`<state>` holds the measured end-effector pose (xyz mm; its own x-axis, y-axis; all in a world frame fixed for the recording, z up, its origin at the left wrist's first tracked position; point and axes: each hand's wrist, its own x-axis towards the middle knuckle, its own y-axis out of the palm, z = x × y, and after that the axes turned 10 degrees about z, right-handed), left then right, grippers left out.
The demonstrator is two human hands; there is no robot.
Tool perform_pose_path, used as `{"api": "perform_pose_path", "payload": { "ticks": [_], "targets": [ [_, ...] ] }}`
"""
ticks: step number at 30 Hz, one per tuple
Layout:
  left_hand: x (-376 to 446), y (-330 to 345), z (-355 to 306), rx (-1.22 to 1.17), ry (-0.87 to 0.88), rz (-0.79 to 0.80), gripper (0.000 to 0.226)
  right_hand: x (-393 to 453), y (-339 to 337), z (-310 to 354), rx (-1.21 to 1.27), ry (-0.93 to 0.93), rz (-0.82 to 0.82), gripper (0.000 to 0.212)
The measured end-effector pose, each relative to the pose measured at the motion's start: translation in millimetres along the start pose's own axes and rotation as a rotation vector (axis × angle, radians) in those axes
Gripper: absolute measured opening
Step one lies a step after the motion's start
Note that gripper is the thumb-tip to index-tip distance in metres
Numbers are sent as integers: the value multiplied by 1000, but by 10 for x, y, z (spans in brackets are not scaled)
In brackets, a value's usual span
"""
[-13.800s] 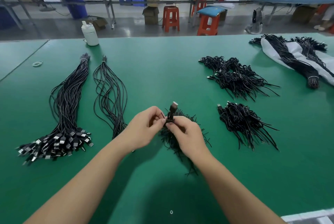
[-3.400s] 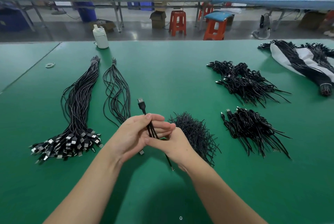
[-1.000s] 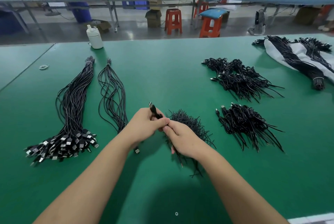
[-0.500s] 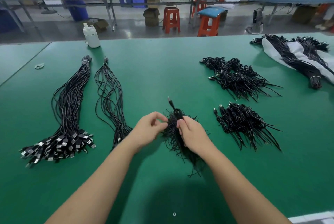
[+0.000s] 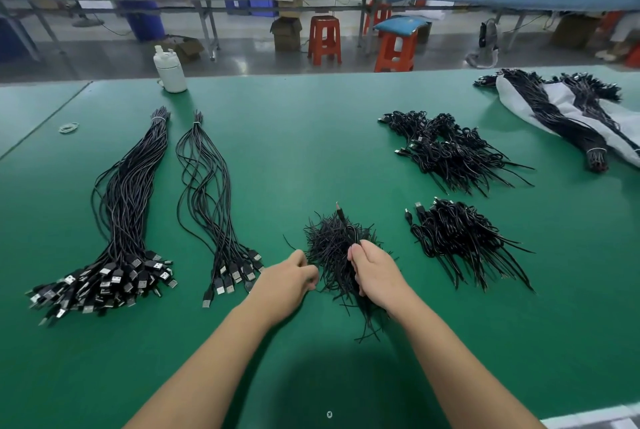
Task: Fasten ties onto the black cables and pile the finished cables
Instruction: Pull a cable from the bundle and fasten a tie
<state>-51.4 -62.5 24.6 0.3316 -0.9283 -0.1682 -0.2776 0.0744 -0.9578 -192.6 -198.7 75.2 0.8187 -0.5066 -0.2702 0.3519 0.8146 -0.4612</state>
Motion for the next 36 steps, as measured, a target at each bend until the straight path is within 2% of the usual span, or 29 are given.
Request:
{"api": "perform_pose_path", "payload": {
  "ticks": [4, 8, 12, 13, 16, 18, 21, 23, 25, 27, 29, 32, 36],
  "targets": [
    [-17, -2, -14, 138, 59, 18, 7, 1, 30, -35, -33, -10, 12, 29],
    [-92, 1, 3, 285, 100, 26, 25, 20, 36, -65, -68, -27, -17, 30],
    [-192, -62, 56, 271, 114, 35, 27, 9, 15, -81, -13, -40, -29, 31],
    [-212, -85, 67, 195, 114, 48, 27, -1, 13, -74, -18, -42, -36, 31],
    [-282, -211, 44, -259, 7, 63, 23, -30, 30, -31, 11, -72, -91, 34],
    [-302, -276, 24, -470, -59, -38, 15, -46, 69, 13, 37, -114, -102, 31],
    [-277, -351, -15, -799, -216, -201, 16, -54, 171, 59, 38, -158, -27, 16],
    [-246, -406, -82, -1109, -280, -248, 17, -75, 233, 101, 52, -189, -10, 29],
    [-232, -456, -175, -1279, -276, -254, 17, -93, 286, 137, 53, -233, 2, 25],
    [-243, -508, -255, -1284, -208, -254, 19, -108, 337, 142, 71, -267, 60, 30],
    [-273, -562, -306, -1115, -115, -261, 25, -116, 372, 136, 144, -267, 141, 30],
    [-305, -590, -324, -881, -62, -294, 28, -117, 380, 149, 120, -257, 156, 29],
    [-332, -588, -325, -917, -110, -336, 28, -156, 398, 239, 106, -242, 156, 24]
  ]
}}
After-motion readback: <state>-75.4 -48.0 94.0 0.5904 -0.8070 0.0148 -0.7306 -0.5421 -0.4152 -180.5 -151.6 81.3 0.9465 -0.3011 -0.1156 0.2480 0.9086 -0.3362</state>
